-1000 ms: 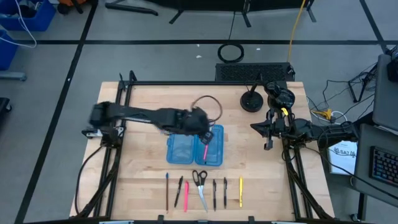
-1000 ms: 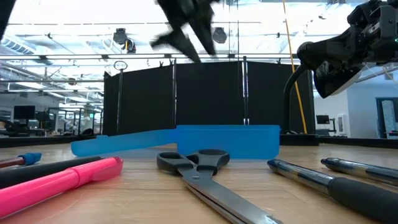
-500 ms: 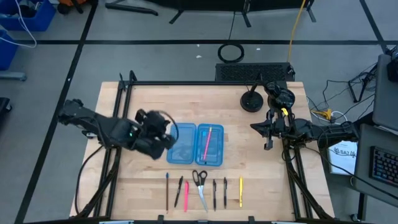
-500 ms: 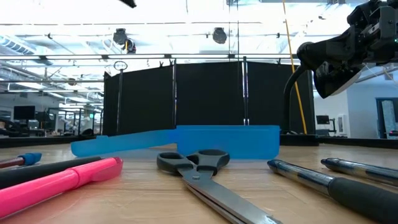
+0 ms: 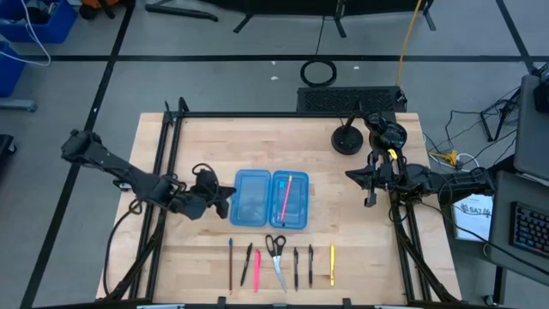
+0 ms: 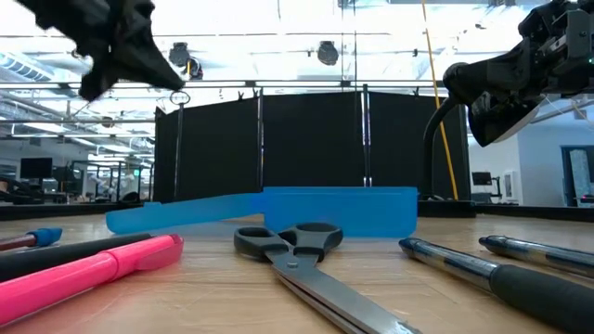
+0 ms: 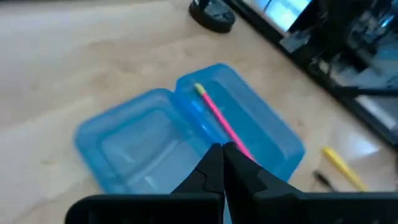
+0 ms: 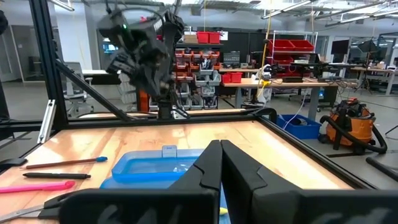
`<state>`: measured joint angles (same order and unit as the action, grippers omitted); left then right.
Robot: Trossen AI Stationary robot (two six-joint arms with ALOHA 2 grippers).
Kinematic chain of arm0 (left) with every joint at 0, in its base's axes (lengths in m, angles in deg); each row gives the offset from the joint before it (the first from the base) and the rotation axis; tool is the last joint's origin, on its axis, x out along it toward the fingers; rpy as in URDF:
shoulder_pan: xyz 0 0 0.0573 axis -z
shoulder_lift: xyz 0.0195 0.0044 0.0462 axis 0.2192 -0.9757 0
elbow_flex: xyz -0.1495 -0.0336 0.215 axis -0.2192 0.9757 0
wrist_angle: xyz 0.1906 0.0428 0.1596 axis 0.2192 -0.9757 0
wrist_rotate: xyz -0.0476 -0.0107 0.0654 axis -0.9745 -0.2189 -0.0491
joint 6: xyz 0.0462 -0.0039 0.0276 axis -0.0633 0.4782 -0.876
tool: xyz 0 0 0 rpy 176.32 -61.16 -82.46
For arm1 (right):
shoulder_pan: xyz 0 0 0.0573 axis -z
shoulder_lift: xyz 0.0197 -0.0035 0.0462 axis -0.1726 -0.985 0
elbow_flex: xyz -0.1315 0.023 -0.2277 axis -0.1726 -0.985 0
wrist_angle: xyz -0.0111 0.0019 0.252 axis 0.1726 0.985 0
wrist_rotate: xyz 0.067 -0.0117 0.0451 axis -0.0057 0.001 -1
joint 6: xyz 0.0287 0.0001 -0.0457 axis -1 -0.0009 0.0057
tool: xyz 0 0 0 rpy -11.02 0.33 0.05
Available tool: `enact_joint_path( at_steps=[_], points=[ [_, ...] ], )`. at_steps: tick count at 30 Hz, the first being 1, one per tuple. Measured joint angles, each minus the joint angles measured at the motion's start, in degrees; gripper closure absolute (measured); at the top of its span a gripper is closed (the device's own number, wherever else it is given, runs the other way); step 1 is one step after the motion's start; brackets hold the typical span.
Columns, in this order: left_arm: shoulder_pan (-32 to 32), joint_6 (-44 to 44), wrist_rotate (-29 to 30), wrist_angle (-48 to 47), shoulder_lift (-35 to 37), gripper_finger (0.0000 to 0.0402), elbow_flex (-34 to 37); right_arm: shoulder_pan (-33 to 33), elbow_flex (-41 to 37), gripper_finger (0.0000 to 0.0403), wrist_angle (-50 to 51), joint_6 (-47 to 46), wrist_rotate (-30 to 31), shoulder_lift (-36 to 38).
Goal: Pick & place school supplies into a supply box
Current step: Put the brown pencil into the blue pencil box
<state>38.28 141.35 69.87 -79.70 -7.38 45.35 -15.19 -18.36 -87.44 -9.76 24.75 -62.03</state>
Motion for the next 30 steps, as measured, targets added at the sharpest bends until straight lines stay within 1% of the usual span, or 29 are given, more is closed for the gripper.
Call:
enact_joint_path(
  at_steps=[2, 6, 9, 12, 14, 17, 20, 23, 27, 30],
  points=[
    [0.4, 2.3, 0.0, 1.0, -0.5, 0.0399, 2.8, 0.0, 0.0, 0.0403, 0.0, 0.0, 0.0, 0.0],
    [1.4, 10.9, -0.2, -0.1, -3.8, 0.0400, 5.0, 0.0, 0.0, 0.0403, 0.0, 0.0, 0.0, 0.0],
    [3.7, 17.2, -0.5, -0.4, -7.1, 0.0400, 4.4, 0.0, 0.0, 0.0403, 0.0, 0.0, 0.0, -0.1],
    [6.6, 25.7, -0.9, -4.3, -11.6, 0.0400, 1.5, 0.0, 0.0, 0.0403, 0.7, 0.0, 0.1, -0.1],
    [8.6, 31.3, -2.2, -8.6, -15.0, 0.0400, -1.8, 0.0, 0.0, 0.0403, 1.1, 0.0, 0.1, -0.2],
    [11.2, 40.7, -4.8, -19.8, -19.6, 0.0401, -8.5, 0.0, 0.0, 0.0403, 1.4, 0.0, 0.1, -0.2],
    [13.6, 50.0, -9.2, -32.5, -24.4, 0.0401, -16.3, 0.0, 0.0, 0.0403, 1.8, 0.0, 0.1, -0.2],
    [15.4, 57.5, -15.1, -42.4, -28.7, 0.0401, -23.8, 0.0, 0.0, 0.0403, 1.8, 0.0, 0.1, -0.2],
    [16.9, 65.2, -22.4, -52.6, -35.2, 0.0401, -33.9, 0.0, 0.0, 0.0403, 1.9, 0.0, 0.1, -0.2],
    [16.6, 68.0, -27.0, -58.1, -39.6, 0.0401, -40.8, 0.0, 0.0, 0.0403, 1.9, 0.0, 0.1, -0.1]
  ],
)
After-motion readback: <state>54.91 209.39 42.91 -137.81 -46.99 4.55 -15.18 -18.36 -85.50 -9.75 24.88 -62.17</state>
